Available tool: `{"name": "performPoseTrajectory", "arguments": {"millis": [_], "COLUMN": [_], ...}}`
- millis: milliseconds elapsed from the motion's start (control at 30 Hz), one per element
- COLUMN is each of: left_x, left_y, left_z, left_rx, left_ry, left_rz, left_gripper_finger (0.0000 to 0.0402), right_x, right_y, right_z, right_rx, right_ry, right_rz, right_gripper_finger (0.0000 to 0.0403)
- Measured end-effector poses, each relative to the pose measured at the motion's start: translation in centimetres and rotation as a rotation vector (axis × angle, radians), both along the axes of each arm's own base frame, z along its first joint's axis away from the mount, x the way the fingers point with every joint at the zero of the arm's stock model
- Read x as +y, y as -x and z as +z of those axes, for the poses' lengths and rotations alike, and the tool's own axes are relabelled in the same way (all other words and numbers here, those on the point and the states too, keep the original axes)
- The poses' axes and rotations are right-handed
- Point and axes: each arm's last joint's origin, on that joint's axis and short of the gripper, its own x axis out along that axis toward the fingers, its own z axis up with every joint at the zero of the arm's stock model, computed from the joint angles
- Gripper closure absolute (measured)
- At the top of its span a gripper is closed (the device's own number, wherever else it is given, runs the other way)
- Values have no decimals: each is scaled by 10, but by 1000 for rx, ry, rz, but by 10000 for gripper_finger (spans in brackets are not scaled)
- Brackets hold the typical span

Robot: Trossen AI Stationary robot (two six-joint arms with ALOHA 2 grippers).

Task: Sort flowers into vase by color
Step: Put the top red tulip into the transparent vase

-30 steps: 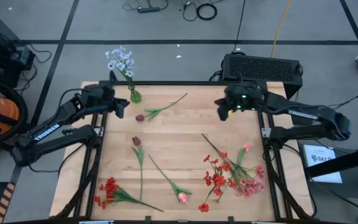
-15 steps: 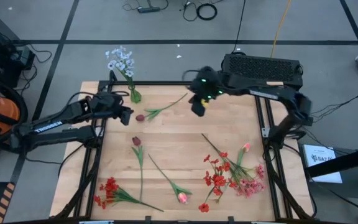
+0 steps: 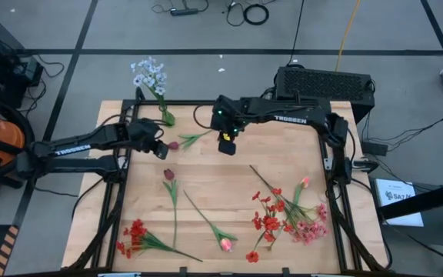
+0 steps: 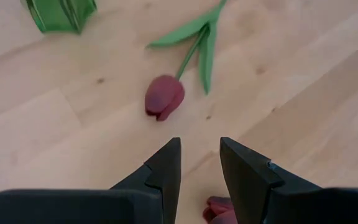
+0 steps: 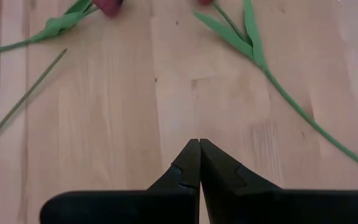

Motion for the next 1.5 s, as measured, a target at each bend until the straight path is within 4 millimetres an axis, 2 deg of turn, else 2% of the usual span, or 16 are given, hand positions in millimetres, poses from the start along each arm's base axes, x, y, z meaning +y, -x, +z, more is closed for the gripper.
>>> {"name": "performPoseTrajectory", "arguments": {"millis": [300, 500, 767, 933, 1133, 1333, 1500], "left_x": [5, 9, 13, 12, 11, 9, 8], "left_y": [-11, -22, -29, -29, -29, -29, -28], "left_z": [-15, -15, -16, -17, -18, -18, -19], "left_rx": [94, 33, 4, 14, 17, -1, 14], "left_ry": [35, 4, -16, -11, 12, 56, 67], "left_rz": [1, -3, -1, -3, -20, -47, -48], "left_gripper_finger": [284, 284, 284, 284, 284, 284, 284], "right_x": [0, 0, -3, 0, -7, -21, -35], "right_y": [1, 1, -19, -41, -62, -65, -62], "right_z": [-3, -3, -1, -28, -64, -95, -99], "right_rx": [22, 30, -153, -192, -198, -141, -168], "right_ry": [-18, -19, 39, 72, 200, 177, 109], "right_rz": [-21, -19, -11, 4, -103, -143, -126], "right_gripper_finger": [403, 403, 384, 352, 311, 288, 280]}}
